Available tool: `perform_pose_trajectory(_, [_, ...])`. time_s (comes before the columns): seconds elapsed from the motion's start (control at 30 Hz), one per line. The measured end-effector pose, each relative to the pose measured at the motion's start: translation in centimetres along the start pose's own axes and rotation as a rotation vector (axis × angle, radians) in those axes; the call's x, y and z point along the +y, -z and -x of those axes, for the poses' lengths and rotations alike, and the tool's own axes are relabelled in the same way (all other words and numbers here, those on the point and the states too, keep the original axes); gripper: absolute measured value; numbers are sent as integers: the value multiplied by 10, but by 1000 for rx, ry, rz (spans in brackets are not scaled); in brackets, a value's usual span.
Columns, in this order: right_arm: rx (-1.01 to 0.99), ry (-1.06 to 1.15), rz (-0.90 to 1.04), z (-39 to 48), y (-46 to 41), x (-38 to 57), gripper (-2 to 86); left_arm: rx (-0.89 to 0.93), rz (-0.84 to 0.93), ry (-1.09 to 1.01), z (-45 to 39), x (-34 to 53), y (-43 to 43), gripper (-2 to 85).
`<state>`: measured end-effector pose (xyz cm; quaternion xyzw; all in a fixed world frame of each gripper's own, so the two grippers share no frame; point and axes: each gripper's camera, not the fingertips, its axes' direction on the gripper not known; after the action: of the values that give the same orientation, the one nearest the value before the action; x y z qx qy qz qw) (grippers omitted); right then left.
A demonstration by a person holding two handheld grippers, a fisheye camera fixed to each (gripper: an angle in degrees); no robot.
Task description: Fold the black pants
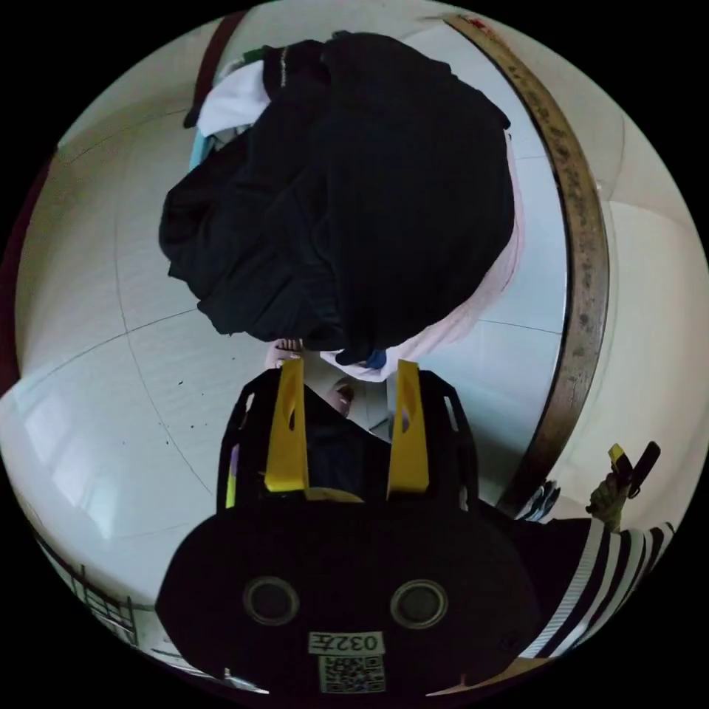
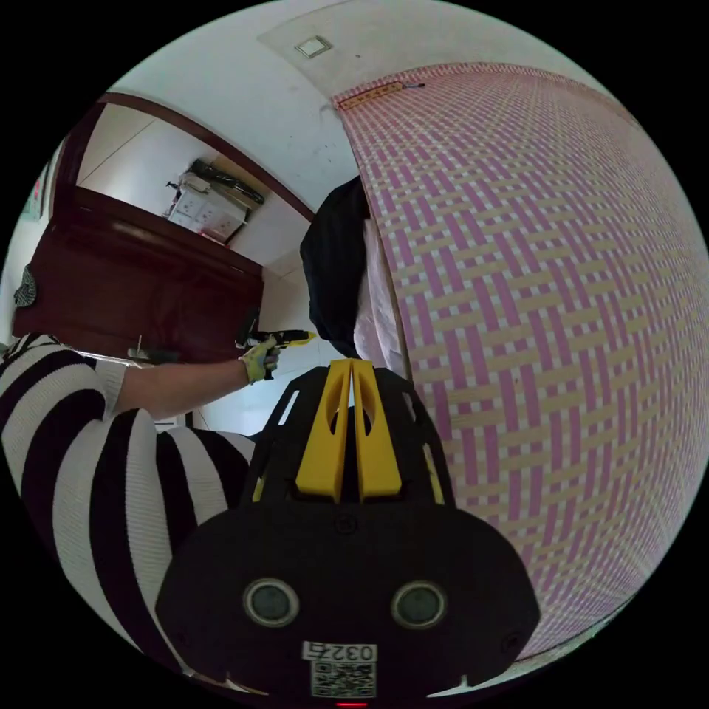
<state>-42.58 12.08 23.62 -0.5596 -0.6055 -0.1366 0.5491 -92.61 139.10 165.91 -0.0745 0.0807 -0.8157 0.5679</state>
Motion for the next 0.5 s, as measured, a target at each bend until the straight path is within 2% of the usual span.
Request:
perform_pose_trajectory(0.1, [3, -32, 29, 16, -19, -14, -10, -10, 95, -104, 20, -34, -2, 115])
perform_pose_trajectory(0.17, [0, -41, 48, 28, -34, -22, -10, -11, 154, -142, 36, -51, -1, 36])
perform_pose_trajectory(0.3, [0, -58, 43, 42, -50, -27, -10, 104, 205, -139, 64, -57, 13, -3])
perform_pose_trajectory(0.4, [-13, -87, -6, 48, -55, -24, -10, 207, 187, -199, 85, -46, 45, -8])
perform_pose_trajectory(0.5, [-12, -112, -60, 51, -57, -15, -10, 477, 160, -265, 111, -37, 87, -9])
